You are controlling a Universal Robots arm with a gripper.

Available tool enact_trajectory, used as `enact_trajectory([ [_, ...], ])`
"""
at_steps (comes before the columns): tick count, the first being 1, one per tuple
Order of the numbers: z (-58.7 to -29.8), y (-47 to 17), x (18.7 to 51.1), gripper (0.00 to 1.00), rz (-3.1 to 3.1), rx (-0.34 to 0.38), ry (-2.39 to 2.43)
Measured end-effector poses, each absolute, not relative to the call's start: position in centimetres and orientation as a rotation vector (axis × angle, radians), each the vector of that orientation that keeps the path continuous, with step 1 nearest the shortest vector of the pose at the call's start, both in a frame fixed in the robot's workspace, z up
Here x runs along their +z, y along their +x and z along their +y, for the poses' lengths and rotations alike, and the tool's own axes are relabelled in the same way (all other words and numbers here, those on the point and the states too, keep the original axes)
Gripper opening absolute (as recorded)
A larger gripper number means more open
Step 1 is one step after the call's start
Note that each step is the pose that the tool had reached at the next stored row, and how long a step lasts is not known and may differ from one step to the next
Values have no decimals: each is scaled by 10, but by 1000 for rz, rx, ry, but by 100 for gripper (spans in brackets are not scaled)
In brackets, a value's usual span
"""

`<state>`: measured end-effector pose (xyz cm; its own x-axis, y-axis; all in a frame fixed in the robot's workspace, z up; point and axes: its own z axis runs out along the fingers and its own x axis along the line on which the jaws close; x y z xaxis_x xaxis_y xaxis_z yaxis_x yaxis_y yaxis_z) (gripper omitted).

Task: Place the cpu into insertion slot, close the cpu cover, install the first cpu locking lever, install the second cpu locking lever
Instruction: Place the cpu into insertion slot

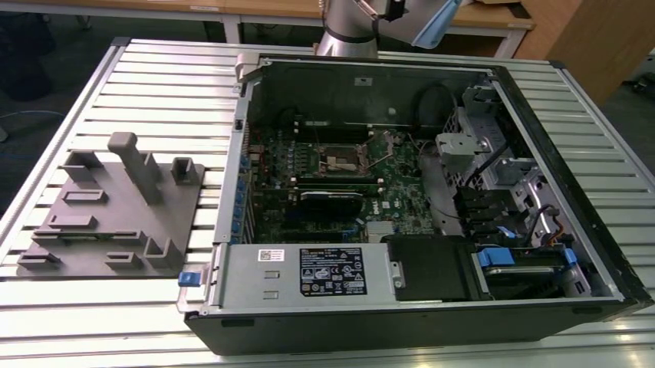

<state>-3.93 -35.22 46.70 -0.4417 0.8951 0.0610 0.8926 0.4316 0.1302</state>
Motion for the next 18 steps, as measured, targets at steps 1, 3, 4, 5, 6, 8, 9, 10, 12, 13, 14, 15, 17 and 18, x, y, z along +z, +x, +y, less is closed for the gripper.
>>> enact_trajectory([
  [1,-352,-39,465,54,2643,224,1651],
  [3,-352,-39,462,54,2643,223,1651],
  [4,-352,-39,460,54,2643,223,1651],
  [5,-352,-39,458,54,2643,224,1651],
  [6,-352,-39,456,54,2643,224,1651],
  [8,-352,-39,454,54,2643,224,1650],
  [9,-352,-39,454,54,2643,224,1650],
  [10,-352,-39,454,54,2643,224,1650],
  [12,-352,-39,454,54,2643,224,1650],
  [13,-352,-39,454,54,2643,224,1650],
  [14,-352,-39,452,54,2643,224,1650],
  [15,-352,-39,451,54,2643,224,1650],
  [17,-352,-39,447,54,2643,224,1650],
  [18,-352,-39,445,54,2643,224,1650],
])
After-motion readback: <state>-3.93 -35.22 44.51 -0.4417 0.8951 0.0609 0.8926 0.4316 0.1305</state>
